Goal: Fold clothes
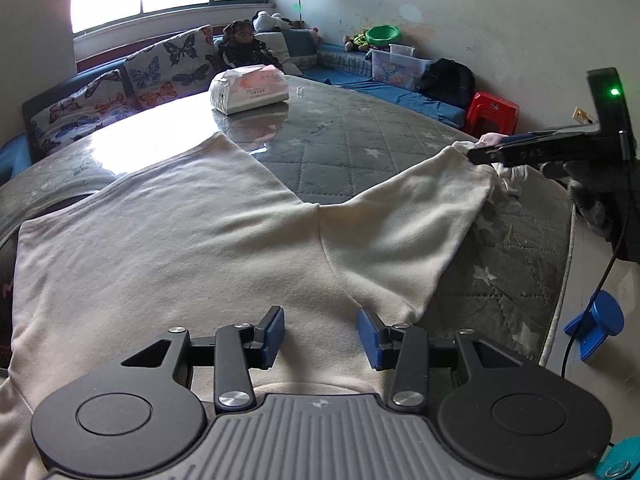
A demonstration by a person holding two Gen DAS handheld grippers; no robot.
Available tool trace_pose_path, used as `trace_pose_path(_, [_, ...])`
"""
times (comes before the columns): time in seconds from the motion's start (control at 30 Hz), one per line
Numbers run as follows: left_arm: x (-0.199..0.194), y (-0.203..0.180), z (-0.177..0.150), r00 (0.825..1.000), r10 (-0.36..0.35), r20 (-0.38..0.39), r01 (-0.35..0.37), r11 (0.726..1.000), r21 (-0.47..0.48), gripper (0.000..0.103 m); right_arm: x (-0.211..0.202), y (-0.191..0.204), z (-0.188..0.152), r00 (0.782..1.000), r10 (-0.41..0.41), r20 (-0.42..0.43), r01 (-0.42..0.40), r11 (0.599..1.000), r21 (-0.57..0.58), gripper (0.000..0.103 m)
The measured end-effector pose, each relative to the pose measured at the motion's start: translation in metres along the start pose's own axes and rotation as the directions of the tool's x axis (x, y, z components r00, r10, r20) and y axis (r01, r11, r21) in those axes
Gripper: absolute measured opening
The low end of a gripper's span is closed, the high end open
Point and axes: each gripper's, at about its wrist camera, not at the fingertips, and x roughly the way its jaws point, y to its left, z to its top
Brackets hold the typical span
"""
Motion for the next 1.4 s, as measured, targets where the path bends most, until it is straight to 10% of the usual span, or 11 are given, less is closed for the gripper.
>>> trace_pose_path(1.0, [-0.01,-0.006,-0.001,0.998,-0.013,0.053,0.011,0.999,0.03,0.05,0.006,0.007,-0.01,0.996,0.019,-0.086,-0.011,0.995,0.103,0.052])
trace_pose_path(1.17, [-0.009,-0.008,-0.001,0.998,-0.015,0.053,0.014,0.999,0.033,0.05,0.006,0.008,-0.009,0.995,0.04,-0.093,-0.028,0.992,0.126,0.016])
trace_pose_path(1.4, [-0.008,-0.016,0.002,0.998,-0.032,0.057,0.029,0.998,0.062,0.053,-0.011,0.002,0.004,0.998,0.046,-0.039,-0.04,0.989,0.145,0.009])
